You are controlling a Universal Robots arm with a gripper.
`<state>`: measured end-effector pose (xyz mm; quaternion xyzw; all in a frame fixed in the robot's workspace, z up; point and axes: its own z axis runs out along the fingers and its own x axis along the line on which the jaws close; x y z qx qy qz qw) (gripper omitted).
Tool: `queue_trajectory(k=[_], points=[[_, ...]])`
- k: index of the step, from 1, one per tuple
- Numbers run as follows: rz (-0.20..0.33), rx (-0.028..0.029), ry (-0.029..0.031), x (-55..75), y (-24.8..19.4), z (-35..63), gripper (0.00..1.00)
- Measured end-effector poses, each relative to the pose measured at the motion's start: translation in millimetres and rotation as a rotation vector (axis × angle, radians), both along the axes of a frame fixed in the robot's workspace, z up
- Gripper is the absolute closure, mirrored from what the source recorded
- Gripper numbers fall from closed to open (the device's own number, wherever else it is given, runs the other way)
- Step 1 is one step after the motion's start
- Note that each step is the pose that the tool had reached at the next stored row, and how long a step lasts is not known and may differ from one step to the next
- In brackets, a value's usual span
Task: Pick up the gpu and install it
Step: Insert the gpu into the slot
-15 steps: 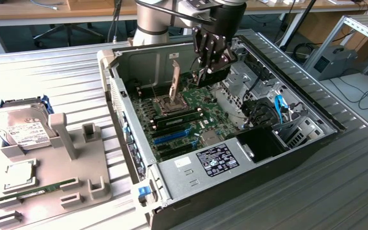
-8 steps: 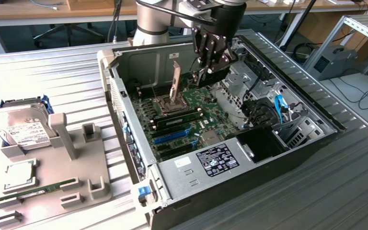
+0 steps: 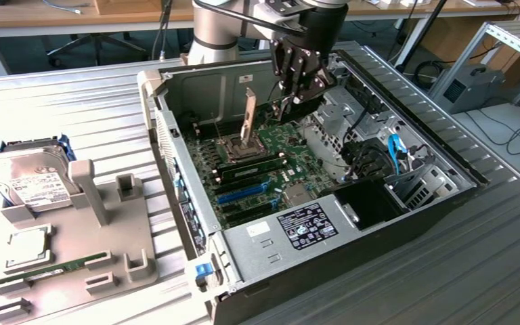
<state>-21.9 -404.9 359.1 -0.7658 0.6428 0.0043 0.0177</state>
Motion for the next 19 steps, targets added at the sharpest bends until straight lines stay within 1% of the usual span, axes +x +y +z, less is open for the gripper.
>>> queue_trajectory(k=[10, 12, 14, 15, 19], points=[[0.041, -0.0001, 0.0001, 0.0, 0.0, -0.1, 0.74], [0.029, 0.0, 0.0001, 0.0, 0.0, -0.3, 0.74], [0.006, 0.0, 0.0, 0.0, 0.0, -0.7, 0.74], [-0.015, 0.0, 0.0, 0.0, 0.0, -1.1, 0.74], [-0.052, -0.0001, 0.0, 0.0, -0.1, -1.8, 0.74]])
